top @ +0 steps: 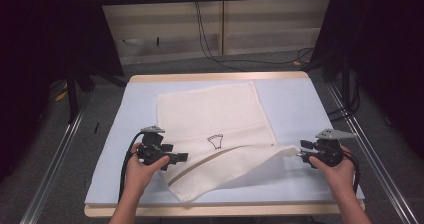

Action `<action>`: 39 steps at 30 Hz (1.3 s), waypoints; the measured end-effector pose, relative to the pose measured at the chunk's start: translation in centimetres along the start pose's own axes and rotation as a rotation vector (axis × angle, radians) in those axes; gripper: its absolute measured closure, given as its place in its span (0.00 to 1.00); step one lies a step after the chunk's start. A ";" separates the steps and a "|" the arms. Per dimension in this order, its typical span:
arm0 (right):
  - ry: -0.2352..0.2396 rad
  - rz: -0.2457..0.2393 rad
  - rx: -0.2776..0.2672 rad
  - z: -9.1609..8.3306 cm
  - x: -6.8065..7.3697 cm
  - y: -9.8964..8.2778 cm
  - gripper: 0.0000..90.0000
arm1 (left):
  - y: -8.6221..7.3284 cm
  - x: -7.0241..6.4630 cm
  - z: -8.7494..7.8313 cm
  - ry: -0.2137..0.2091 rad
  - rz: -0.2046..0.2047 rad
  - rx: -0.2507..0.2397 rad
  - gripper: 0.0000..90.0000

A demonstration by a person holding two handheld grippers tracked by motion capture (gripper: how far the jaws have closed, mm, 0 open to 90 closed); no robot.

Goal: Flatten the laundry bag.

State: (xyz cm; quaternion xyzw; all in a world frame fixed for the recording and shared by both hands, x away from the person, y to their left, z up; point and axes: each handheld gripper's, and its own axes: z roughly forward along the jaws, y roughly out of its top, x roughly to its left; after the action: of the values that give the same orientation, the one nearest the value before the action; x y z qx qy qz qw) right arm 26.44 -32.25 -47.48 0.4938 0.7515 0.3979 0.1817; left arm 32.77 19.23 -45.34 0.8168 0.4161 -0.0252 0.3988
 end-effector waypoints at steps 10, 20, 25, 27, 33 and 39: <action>0.095 -0.020 -0.005 1.5 0.6 0.9 0.46 | -1.0 1.0 -0.7 0.071 -0.021 0.015 0.19; 0.133 -0.042 0.044 2.6 0.9 0.9 0.52 | -2.7 2.0 -1.8 0.179 -0.089 0.029 0.24; 0.151 -0.067 0.083 3.4 1.4 1.2 0.57 | -3.5 2.0 -2.3 0.239 -0.082 0.029 0.42; 0.160 -0.067 0.087 3.7 1.4 1.2 0.58 | -3.5 1.8 -2.3 0.241 -0.096 0.023 0.51; 0.176 -0.065 0.088 3.7 1.3 1.3 0.63 | -3.3 1.4 -1.9 0.179 -0.147 0.074 0.85; 0.183 -0.074 0.091 3.7 1.6 1.3 0.66 | -2.8 2.0 -1.9 0.188 -0.145 0.071 0.95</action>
State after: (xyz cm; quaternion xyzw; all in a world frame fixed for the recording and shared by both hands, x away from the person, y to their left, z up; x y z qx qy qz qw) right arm 28.96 -29.09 -48.54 0.4349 0.8000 0.4001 0.1043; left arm 31.58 22.73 -46.54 0.7969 0.5083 0.0080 0.3262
